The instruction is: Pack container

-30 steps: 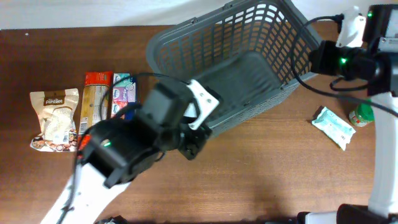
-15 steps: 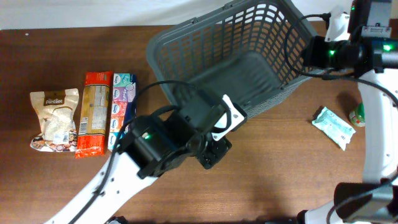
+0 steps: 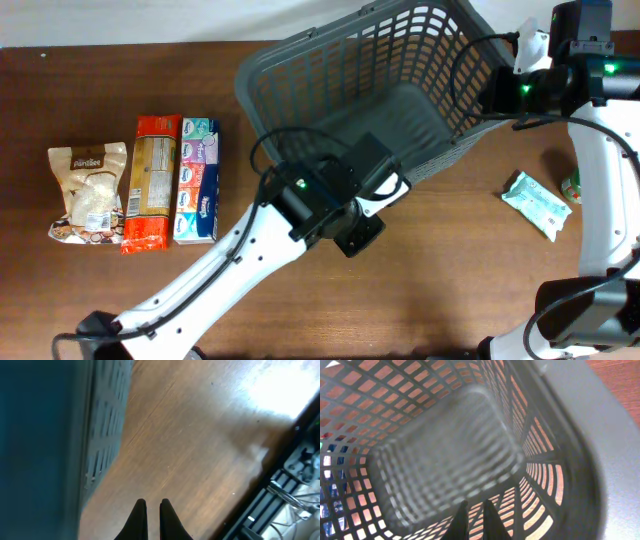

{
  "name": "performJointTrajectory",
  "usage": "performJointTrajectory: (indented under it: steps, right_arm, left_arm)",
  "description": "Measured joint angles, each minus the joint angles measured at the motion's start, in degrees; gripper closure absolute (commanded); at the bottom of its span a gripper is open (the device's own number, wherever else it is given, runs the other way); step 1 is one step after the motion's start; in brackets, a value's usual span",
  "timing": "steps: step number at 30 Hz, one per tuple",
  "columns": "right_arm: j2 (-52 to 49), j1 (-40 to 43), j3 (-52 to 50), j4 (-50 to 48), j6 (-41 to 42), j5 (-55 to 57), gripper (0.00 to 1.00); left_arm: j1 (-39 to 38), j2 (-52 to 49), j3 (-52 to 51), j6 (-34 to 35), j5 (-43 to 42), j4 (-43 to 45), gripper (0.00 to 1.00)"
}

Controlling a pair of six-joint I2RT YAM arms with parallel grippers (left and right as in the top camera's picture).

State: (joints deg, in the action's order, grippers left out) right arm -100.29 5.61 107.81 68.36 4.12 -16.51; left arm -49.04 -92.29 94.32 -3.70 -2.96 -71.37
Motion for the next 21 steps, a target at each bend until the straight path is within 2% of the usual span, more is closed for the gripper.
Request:
performJointTrajectory:
  steps: [10, 21]
  right_arm:
    - [0.0, -0.04, 0.37, 2.64, -0.28, -0.04, 0.96]
    - [-0.02, -2.25, 0.42, 5.38, -0.26, 0.02, 0.96]
  left_arm:
    - [0.81, -0.2, 0.0, -0.2, 5.05, 2.05, 0.98]
    - [8.35, -1.31, 0.0, -0.2, 6.45, 3.67, 0.98]
